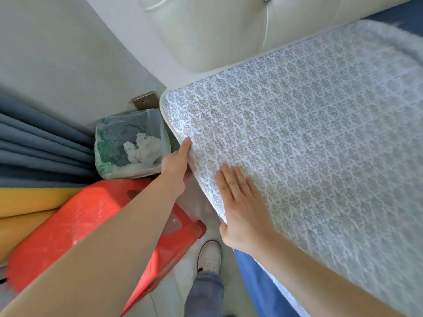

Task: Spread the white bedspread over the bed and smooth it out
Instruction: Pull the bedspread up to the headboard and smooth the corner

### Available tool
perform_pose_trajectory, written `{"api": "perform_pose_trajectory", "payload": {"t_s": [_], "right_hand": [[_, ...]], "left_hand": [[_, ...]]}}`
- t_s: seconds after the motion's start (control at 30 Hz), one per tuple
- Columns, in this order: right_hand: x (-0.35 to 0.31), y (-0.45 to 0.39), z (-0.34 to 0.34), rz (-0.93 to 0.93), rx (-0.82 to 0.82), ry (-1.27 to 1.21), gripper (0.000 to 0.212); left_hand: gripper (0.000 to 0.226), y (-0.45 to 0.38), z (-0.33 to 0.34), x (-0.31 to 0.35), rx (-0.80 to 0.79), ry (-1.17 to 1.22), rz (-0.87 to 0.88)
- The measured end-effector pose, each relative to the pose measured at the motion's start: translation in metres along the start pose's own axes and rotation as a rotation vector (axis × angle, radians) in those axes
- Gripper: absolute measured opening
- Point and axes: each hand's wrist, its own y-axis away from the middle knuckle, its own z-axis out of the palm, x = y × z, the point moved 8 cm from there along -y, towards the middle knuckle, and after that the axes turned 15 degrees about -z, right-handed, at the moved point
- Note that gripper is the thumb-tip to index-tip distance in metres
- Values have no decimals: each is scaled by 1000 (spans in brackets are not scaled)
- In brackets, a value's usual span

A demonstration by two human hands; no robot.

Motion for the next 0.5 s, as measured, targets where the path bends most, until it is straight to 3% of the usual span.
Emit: {"api": "perform_pose_trajectory", "payload": {"t_s": [0.07, 0.23, 0.33, 0.5], "right_hand": [[-6, 20, 3, 33, -13, -42, 101], [-21, 71, 7, 145, 78, -109, 84], [-18, 95, 12, 220, 126, -16, 84], [-12, 126, 5, 324, 205, 276, 55]], "left_hand": [[57, 12, 2, -21, -26, -11, -15], [31, 47, 9, -68, -106, -136, -8], [25, 64, 10, -99, -129, -241, -42], [14, 81, 11, -117, -115, -212, -43]]}}
